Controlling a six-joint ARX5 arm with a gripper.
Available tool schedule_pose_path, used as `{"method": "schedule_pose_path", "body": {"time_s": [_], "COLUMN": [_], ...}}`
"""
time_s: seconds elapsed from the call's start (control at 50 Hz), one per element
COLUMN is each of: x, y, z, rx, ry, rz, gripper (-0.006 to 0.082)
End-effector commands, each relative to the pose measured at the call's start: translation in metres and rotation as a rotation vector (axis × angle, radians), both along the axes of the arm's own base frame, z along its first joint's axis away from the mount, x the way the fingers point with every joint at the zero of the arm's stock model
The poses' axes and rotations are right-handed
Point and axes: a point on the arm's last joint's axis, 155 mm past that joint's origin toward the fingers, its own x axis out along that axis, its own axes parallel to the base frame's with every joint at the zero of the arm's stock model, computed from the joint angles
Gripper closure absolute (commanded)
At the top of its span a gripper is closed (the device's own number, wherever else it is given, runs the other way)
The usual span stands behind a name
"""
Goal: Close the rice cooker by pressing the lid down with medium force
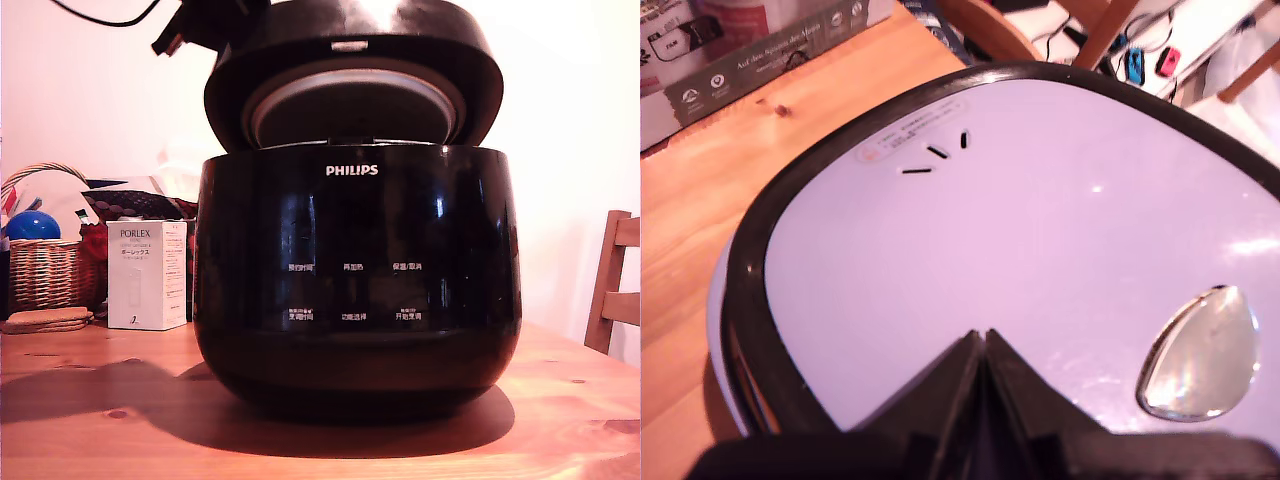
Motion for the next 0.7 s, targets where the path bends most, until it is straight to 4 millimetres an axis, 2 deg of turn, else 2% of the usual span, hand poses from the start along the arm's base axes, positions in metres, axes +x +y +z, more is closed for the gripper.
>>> {"method": "schedule_pose_path", "body": {"time_s": [0.0,0.28,0.5,0.68], "x": [-0.007,-0.009,-0.002,-0.009], "y": [-0.002,-0.015,-0.005,-0.003], "z": [-0.024,-0.030,-0.023,-0.014], "rx": [0.017,-0.024,-0.052,-0.119], "ry": [0.052,-0.029,-0.139,-0.190], "rz": [0.003,0.005,0.070,0.098], "gripper": [0.0787,0.0787,0.0787,0.0787]}}
